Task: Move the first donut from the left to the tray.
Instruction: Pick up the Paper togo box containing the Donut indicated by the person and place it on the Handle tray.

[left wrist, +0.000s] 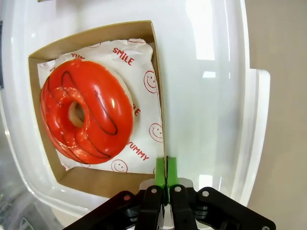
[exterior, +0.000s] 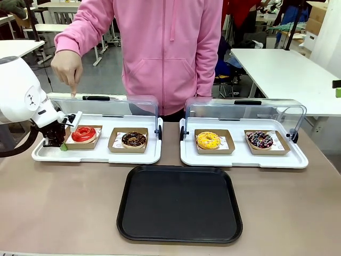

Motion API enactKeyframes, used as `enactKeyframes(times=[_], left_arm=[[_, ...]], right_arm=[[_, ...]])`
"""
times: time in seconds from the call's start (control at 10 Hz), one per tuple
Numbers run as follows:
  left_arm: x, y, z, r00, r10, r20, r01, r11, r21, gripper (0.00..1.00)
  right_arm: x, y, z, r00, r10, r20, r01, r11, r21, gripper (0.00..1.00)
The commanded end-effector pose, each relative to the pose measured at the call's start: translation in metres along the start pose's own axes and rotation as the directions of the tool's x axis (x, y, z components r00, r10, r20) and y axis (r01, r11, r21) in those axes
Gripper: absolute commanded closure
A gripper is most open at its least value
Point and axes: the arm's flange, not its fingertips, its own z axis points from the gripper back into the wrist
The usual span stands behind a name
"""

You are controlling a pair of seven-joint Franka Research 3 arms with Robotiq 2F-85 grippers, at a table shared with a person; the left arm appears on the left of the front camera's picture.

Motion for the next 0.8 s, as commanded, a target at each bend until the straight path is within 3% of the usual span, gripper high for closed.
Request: enactKeyframes(times=[0.0,0.1,0.3,0.7], left_arm=[[-0.002,-0.001,-0.001,1.0,-0.015,-0.005,0.015,1.0,0.017,1.0],[0.0,0.0,0.0,1.0,0.0,0.0,0.0,1.0,0.0,0.99],[0.013,-0.014,0.02,0.999,0.044,-0.027,-0.041,0.993,0.114,0.99],[0.055,-0.039,0.066,0.998,0.01,-0.066,0.006,0.972,0.235,0.99]], right_arm=[[0.002,-0.003,-0.002,0.999,0.025,0.03,-0.025,1.0,0.0,0.0],[0.002,-0.003,-0.002,0.999,0.025,0.03,-0.025,1.0,0.0,0.0],[0.002,-0.003,-0.002,0.999,0.025,0.03,-0.025,1.0,0.0,0.0],[0.002,-0.003,-0.002,0.999,0.025,0.03,-0.025,1.0,0.0,0.0]])
